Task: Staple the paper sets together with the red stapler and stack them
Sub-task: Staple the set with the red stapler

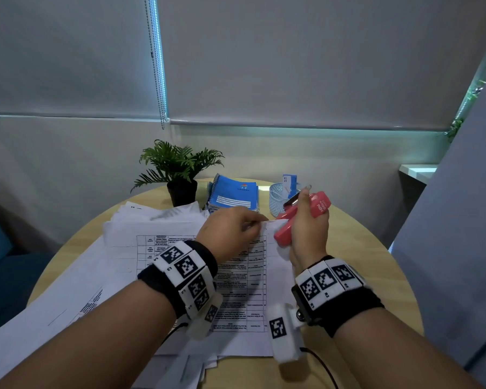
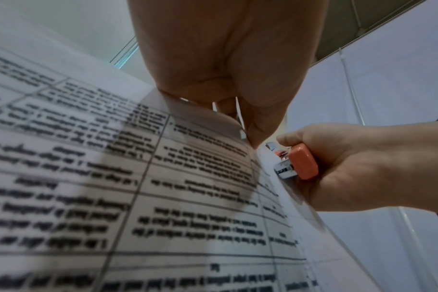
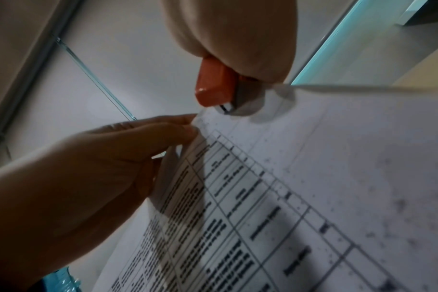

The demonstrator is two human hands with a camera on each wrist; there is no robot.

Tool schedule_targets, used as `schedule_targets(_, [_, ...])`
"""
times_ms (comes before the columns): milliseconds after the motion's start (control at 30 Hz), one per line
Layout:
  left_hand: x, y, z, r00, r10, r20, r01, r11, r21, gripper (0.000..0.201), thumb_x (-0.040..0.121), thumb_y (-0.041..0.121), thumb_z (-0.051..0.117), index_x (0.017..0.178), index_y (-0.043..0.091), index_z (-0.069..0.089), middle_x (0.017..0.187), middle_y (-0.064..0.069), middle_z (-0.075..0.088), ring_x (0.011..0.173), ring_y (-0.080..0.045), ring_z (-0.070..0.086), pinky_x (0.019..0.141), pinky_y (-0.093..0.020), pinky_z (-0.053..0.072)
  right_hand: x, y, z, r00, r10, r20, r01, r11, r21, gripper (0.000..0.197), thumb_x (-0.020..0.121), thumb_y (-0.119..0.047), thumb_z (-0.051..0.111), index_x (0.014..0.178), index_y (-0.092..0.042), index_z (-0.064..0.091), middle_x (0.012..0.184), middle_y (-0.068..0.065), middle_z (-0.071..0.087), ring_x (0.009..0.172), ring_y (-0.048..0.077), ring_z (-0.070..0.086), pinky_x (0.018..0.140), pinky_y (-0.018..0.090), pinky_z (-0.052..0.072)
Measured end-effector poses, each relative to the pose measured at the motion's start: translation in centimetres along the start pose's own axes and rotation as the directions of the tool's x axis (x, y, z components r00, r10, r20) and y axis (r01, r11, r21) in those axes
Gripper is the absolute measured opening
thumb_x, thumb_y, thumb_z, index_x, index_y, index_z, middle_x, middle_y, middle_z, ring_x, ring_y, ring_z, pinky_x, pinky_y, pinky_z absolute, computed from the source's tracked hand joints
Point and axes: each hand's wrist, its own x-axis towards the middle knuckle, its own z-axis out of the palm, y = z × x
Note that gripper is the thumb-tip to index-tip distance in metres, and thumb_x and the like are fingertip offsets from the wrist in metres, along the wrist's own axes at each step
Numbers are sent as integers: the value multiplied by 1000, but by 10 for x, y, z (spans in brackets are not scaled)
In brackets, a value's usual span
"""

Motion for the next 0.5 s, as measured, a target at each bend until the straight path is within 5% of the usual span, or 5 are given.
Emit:
schedule_targets(233, [-4,3,-1,999,28,19,-28,999,-19,26,89,21,55,110,25,70,105,7,70,98,-10,62,88,-27,49,3,9,4,999,23,-40,-26,998,-59,42,86,-58,55,93,-17,63,88,3,70,82,22,68,84,47,54])
schedule_targets(500, [-5,-1,5,998,46,46,-45,999,-27,25,91,25,54,112,26,68,108,7,68,100,-10,61,92,-33,49,5,10,5,998,28,-61,-30,999,-33,27,89,-46,59,77,-22,62,78,-3,66,80,20,66,84,42,54])
